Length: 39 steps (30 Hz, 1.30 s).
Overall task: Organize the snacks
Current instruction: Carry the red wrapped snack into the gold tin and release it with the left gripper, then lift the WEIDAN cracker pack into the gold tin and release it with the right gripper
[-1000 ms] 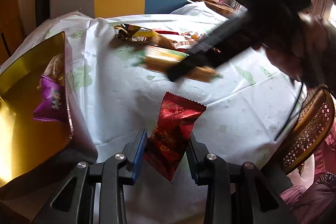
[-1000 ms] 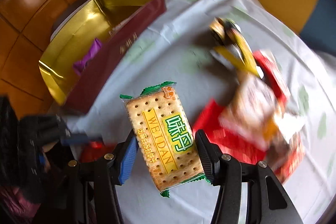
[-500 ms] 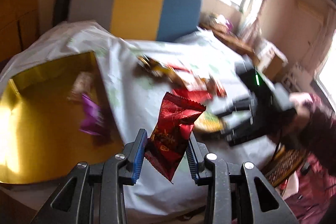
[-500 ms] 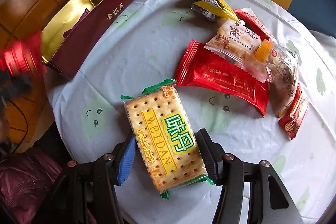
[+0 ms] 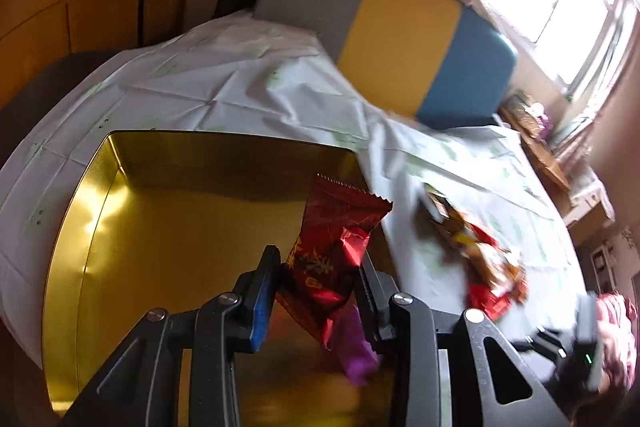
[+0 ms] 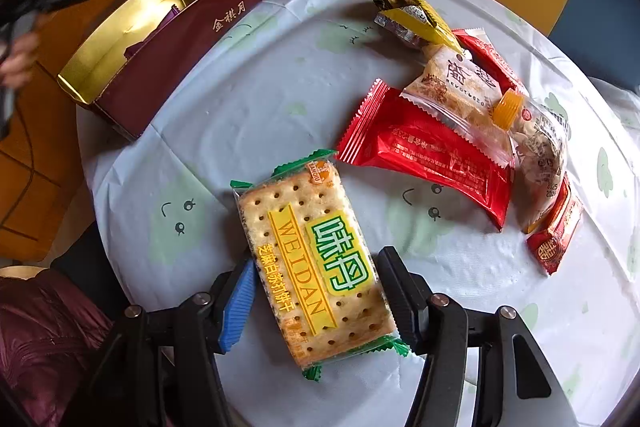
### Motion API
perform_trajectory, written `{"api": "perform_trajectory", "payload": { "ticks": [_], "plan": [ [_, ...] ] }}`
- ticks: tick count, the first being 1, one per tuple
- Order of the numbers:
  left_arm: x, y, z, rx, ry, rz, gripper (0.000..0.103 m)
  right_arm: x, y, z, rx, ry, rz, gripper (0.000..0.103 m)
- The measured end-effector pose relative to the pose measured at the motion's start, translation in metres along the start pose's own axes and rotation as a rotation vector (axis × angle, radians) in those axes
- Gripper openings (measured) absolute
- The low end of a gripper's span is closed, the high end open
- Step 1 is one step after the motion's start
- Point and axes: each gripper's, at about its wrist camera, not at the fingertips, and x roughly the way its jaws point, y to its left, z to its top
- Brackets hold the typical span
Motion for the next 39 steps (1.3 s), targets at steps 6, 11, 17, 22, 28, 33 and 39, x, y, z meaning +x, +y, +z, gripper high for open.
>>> {"api": "perform_trajectory", "payload": {
  "ticks": [6, 11, 17, 22, 28, 33, 39],
  "plan": [
    [0.046, 0.001, 0.028, -0.002, 0.053, 0.048, 0.037, 0.000, 0.001, 0.000, -0.003, -0.002, -0.002, 0.062],
    [0.064, 0.004, 0.041, -0.030, 0.068, 0.061, 0.051, 0.003, 0.003, 0.001, -0.006, -0.005, -0.004, 0.062],
    [0.058, 0.010, 0.029, -0.067, 0.061, 0.082, 0.055, 0.003, 0.004, 0.000, -0.015, -0.006, -0.009, 0.062],
    [0.029, 0.001, -0.003, -0.031, 0.018, 0.144, 0.055, 0.003, 0.005, 0.000, -0.023, -0.011, -0.019, 0.062],
    [-0.007, -0.012, -0.039, -0.015, -0.029, 0.192, 0.055, 0.003, 0.003, 0.001, -0.013, -0.009, -0.012, 0.062],
    [-0.032, -0.020, -0.062, -0.013, -0.076, 0.213, 0.055, 0.004, 0.002, 0.001, -0.014, -0.016, -0.010, 0.064],
    [-0.044, -0.024, -0.076, -0.004, -0.079, 0.227, 0.055, 0.006, 0.004, -0.002, -0.016, -0.029, -0.004, 0.070]
  ]
}}
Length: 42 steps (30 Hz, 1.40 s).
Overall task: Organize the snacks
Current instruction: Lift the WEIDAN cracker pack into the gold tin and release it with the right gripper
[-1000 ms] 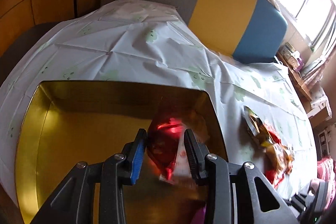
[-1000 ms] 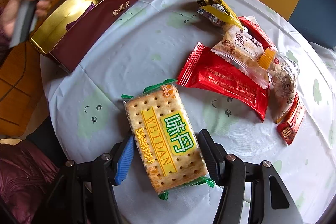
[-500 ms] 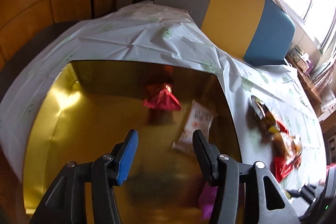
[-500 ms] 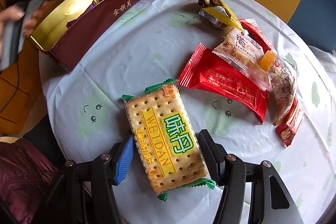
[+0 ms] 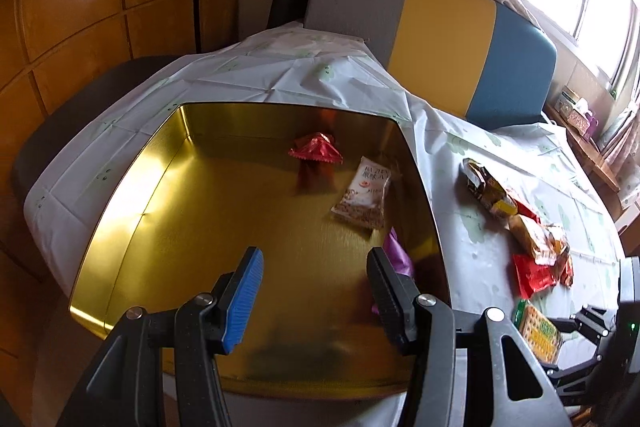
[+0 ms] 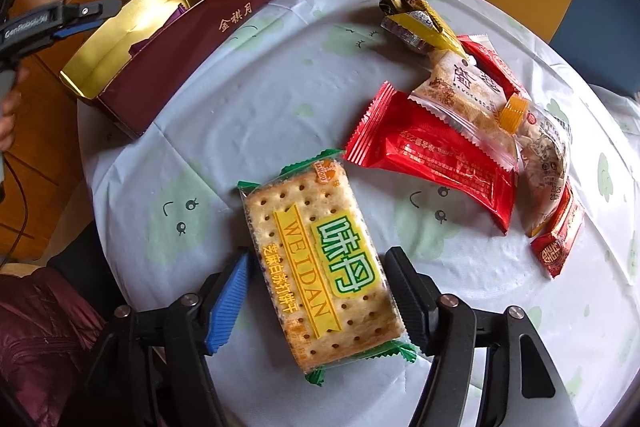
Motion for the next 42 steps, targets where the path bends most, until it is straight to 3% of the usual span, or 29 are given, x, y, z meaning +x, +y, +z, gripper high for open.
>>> {"api": "perform_trajectory", "payload": {
  "ticks": [12, 27, 36, 42],
  "plan": [
    [-0.011, 0.003, -0.018, 0.006, -0.012, 0.035, 0.055, 0.002, 0.007, -0.005, -0.006, -0.015, -0.010, 0.073],
    [-0.038, 0.009, -0.020, 0.046, -0.158, 0.199, 0.055, 0.004, 0.015, -0.008, -0.021, -0.028, -0.028, 0.073],
    [-0.048, 0.013, -0.020, 0.059, -0.196, 0.233, 0.055, 0.002, 0.013, -0.010, -0.007, -0.034, -0.033, 0.073],
    [-0.050, 0.015, -0.020, 0.057, -0.207, 0.236, 0.055, 0.000, 0.015, -0.009, 0.009, -0.030, -0.039, 0.065]
  ]
}}
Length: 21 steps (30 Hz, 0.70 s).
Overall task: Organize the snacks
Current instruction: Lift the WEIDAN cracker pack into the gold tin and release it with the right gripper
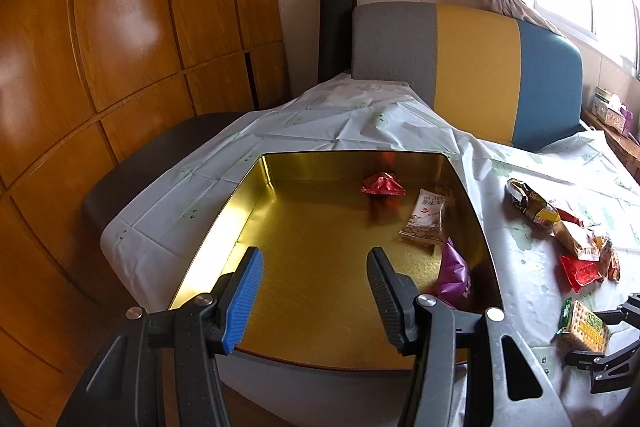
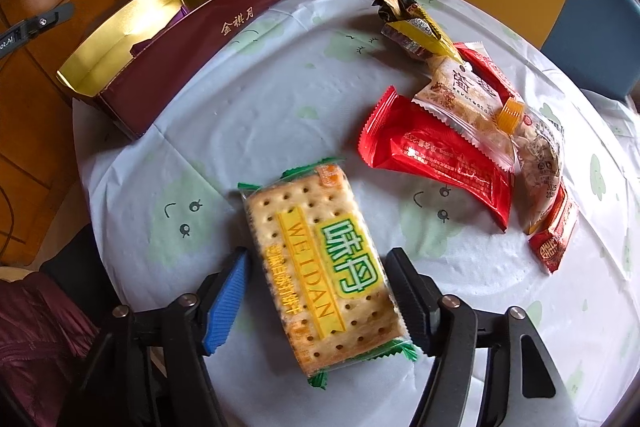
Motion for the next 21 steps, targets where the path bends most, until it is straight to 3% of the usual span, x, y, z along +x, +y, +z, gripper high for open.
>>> {"api": "perform_trajectory", "payload": {
  "ticks": [2, 9, 21],
  "plan": [
    [0.001, 0.001, 0.000, -0.004, 0.002, -0.002, 0.055, -0.001, 0.002, 0.001, 0.006, 0.000, -0.005, 0.056],
    [0.002, 0.007, -0.003, -0.024, 0.008, -0.009, 0.055, -0.003, 0.010, 0.010, 0.033, 0.015, -0.060, 0.050],
    [0.006, 0.033, -0.010, -0.079, 0.025, 0.024, 0.055, -0.028, 0.060, 0.067, -0.005, -0.149, -0.119, 0.050]
  ]
}}
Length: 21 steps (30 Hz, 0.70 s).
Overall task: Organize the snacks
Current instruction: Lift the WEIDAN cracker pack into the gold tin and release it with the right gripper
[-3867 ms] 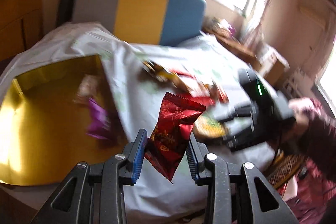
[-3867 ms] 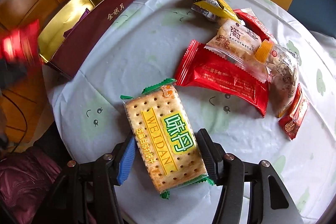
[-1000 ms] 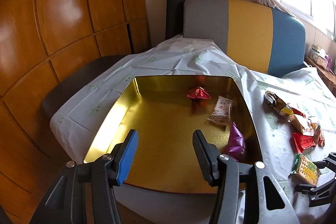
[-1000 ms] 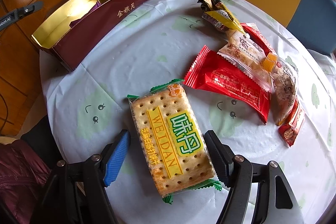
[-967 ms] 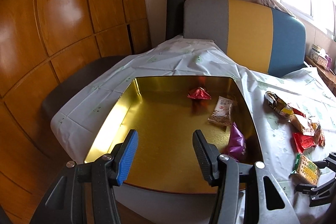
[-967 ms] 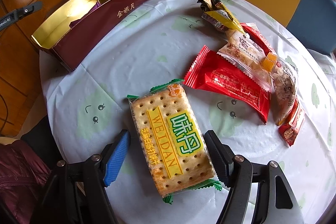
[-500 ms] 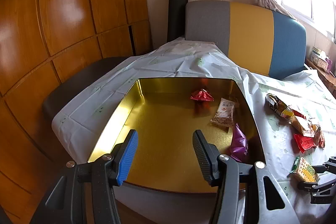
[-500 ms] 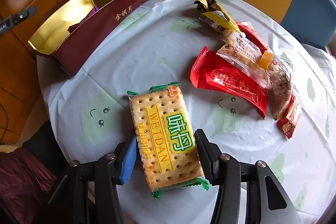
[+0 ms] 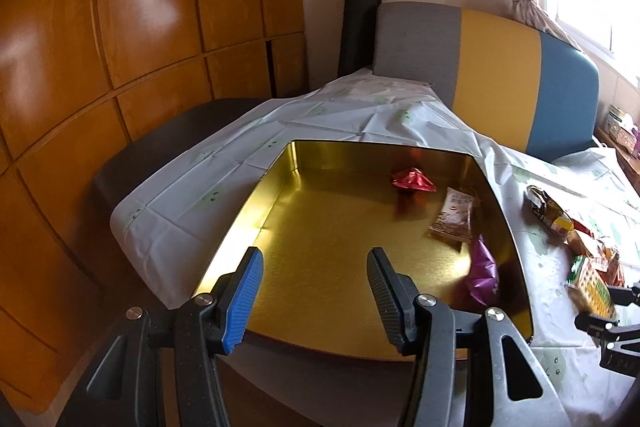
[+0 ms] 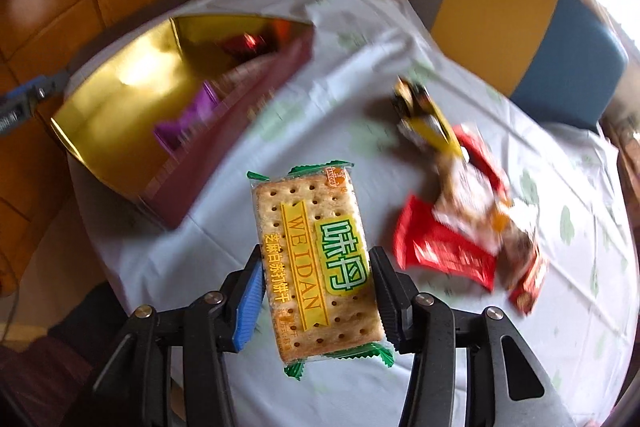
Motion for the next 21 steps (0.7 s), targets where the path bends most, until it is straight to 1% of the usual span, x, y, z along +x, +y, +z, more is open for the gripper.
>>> {"api": "perform_trajectory", "payload": {
  "ticks": [6, 11, 14, 18, 21],
  "plan": [
    [0.000, 0.012, -0.001, -0.024, 0.000, 0.017, 0.055, -0.005, 0.021, 0.038, -0.004, -0.076, 0.021, 0.050],
    [0.002, 0.021, -0.001, -0.040, 0.000, 0.030, 0.055, -0.001, 0.044, 0.074, 0.027, -0.114, 0.095, 0.050],
    [0.006, 0.025, -0.002, -0.050, 0.010, 0.033, 0.055, 0.009, 0.057, 0.099, 0.054, -0.115, 0.134, 0.050],
    [0.009, 0.031, -0.005, -0.061, 0.021, 0.041, 0.055, 0.034, 0.070, 0.127, 0.106, -0.084, 0.179, 0.050],
    [0.013, 0.036, -0.007, -0.069, 0.033, 0.049, 0.055, 0.055, 0.080, 0.144, 0.122, -0.063, 0.177, 0.051]
  ]
}}
